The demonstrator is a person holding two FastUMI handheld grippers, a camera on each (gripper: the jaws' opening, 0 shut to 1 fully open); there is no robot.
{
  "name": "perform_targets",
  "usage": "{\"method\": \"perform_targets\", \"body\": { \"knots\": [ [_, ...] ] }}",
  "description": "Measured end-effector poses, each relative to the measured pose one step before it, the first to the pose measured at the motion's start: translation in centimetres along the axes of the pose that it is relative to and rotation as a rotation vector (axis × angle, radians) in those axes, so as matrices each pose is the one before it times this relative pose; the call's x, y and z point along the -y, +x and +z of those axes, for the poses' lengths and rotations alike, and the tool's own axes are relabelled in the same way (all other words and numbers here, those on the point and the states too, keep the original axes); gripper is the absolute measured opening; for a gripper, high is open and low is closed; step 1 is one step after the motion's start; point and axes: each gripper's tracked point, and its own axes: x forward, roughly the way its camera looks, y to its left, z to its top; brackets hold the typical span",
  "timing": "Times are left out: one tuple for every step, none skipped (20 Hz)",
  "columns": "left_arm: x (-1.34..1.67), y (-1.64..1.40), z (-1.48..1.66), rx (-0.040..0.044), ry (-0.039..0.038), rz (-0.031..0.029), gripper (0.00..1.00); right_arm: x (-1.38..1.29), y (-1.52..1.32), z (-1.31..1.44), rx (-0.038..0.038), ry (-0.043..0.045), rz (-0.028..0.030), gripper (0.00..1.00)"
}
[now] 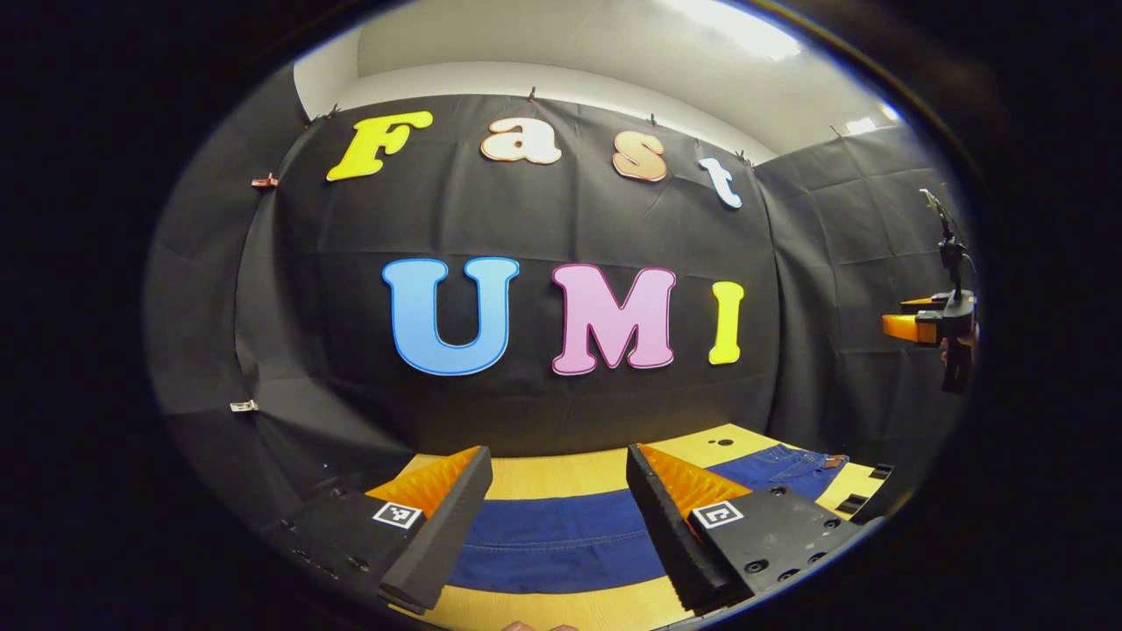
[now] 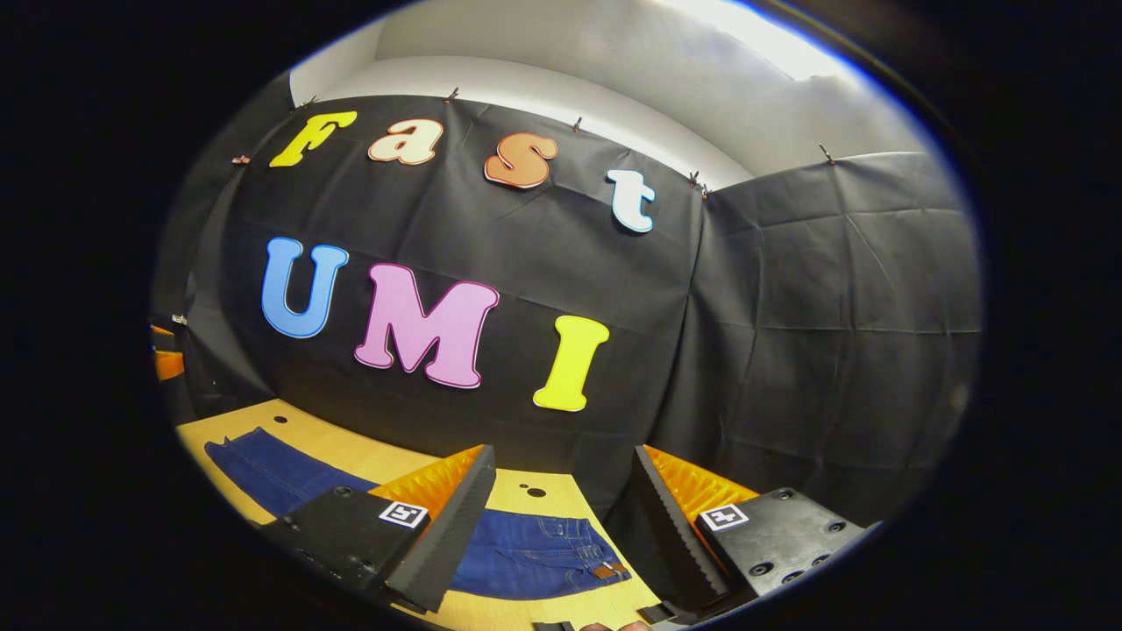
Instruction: Grasp the waist and the cuffs of the jeans and fold them to make the two legs overlap; first hold the waist and fold one-third of the jeans toward the cuffs, then hold the cuffs and fold the remaining one-third in the same direction to finish folding.
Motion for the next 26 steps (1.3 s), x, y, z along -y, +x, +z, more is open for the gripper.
{"method": "perform_targets", "body": {
  "knots": [
    [-0.334, -0.103, -0.728, -0.02118, 0.00966, -0.00685, 0.96, 0.105, 0.034, -0.345, -0.00275, -0.01934, 0.001, 0.96],
    [-0.679, -0.056, -0.858, -0.01972, 0.02111, -0.00103, 0.96, 0.322, 0.217, -0.303, -0.00152, -0.02665, -0.00156, 0.96],
    [-0.642, -0.075, -1.157, -0.02456, 0.03631, -0.00698, 0.96, 0.287, 0.306, -0.467, -0.00291, -0.03069, 0.00379, 0.96],
    [-0.595, -0.107, -0.86, -0.02031, 0.03668, -0.00674, 0.97, 0.191, 0.281, -0.6, -0.00897, -0.03108, 0.00497, 0.96],
    [-0.741, 0.041, -1.298, -0.02726, 0.05025, -0.00949, 0.98, 0.002, 0.379, -0.767, -0.01176, -0.03092, 0.00833, 0.96],
    [-0.455, 0.178, -1.24, -0.02298, 0.04353, -0.01636, 0.98, -0.061, 0.342, -0.883, -0.01656, -0.03148, 0.01061, 0.96],
    [-0.151, 0.393, -1.561, -0.02694, 0.04433, -0.02481, 0.98, -0.068, 0.333, -1.293, -0.01817, -0.03449, 0.01513, 0.94],
    [-0.113, 0.634, -1.541, -0.03784, 0.04791, -0.02371, 0.98, -0.23, 0.332, -1.313, -0.02047, -0.03831, 0.01833, 0.96],
    [-0.001, 0.705, -1.995, -0.04723, 0.05035, -0.02754, 0.98, -0.428, 0.453, -1.588, -0.02766, -0.04448, 0.01886, 0.96],
    [0.159, 0.953, -1.694, -0.04356, 0.04843, -0.03019, 0.98, -0.432, 0.485, -1.578, -0.03064, -0.04846, 0.01954, 0.96],
    [0.46, 1.067, -1.79, -0.04212, 0.04782, -0.03673, 0.98, -0.83, 0.608, -1.633, -0.02836, -0.04798, 0.02585, 0.96],
    [0.347, 0.996, -1.645, -0.04034, 0.04767, -0.03476, 0.98, -0.803, 0.872, -1.481, -0.02174, -0.04094, 0.02701, 0.96],
    [0.474, 1.027, -1.434, -0.03337, 0.04997, -0.03858, 0.98, -0.92, 0.441, -1.39, -0.01672, -0.03298, 0.02857, 0.96],
    [0.45, 1.042, -1.43, -0.03619, 0.05265, -0.04042, 0.99, -1.01, 0.786, -1.194, -0.01159, -0.02276, 0.04002, 0.96],
    [0.558, 1.28, -1.543, -0.03583, 0.05851, -0.04459, 0.98, -1.02, 1.051, -1.612, -0.02489, -0.02059, 0.03277, 0.96],
    [0.424, 1.178, -1.461, -0.04313, 0.06358, -0.04653, 0.99, -0.748, 1.039, -1.735, -0.03154, -0.0266, 0.02926, 0.96],
    [0.246, 1.11, -1.712, -0.04859, 0.06904, -0.03687, 0.99, -0.918, 1.564, -1.885, -0.0359, -0.03699, 0.0278, 0.96],
    [0.13, 0.927, -1.267, -0.04208, 0.07007, -0.03343, 0.98, -0.723, 1.207, -1.481, -0.03015, -0.04123, 0.0246, 0.96],
    [0.169, 1.289, -1.322, -0.03716, 0.05748, -0.02825, 0.98, -0.738, 1.042, -1.399, -0.02527, -0.04824, 0.02557, 0.97],
    [0.059, 1.002, -1.272, -0.03776, 0.04638, -0.03076, 0.98, -0.629, 0.613, -1.049, -0.01854, -0.04365, 0.02537, 0.96],
    [0.163, 0.808, -1.135, -0.02774, 0.0368, -0.02945, 0.98, -0.755, 0.784, -0.803, -0.0147, -0.03607, 0.03294, 0.96],
    [0.035, 0.952, -0.822, -0.02573, 0.0358, -0.02947, 0.98, -0.716, 0.976, -0.798, -0.01477, -0.03084, 0.03156, 0.96],
    [-0.188, 1.048, -0.921, -0.03037, 0.03932, -0.02718, 0.98, -0.699, 0.725, -0.606, -0.00891, -0.03367, 0.03337, 0.96],
    [-0.029, 0.819, -0.67, -0.02553, 0.03807, -0.02066, 0.98, -0.556, 0.774, -0.286, -0.0058, -0.0361, 0.02909, 0.96],
    [-0.09, 0.679, -0.458, -0.01725, 0.02777, -0.01722, 0.98, -0.949, 0.645, -0.458, -0.00417, -0.03033, 0.03655, 0.96],
    [0.144, 0.815, -0.457, -0.01792, 0.00398, -0.02329, 0.98, -0.674, 0.477, -0.461, -0.0067, -0.03065, 0.04092, 0.96]
  ]
}}
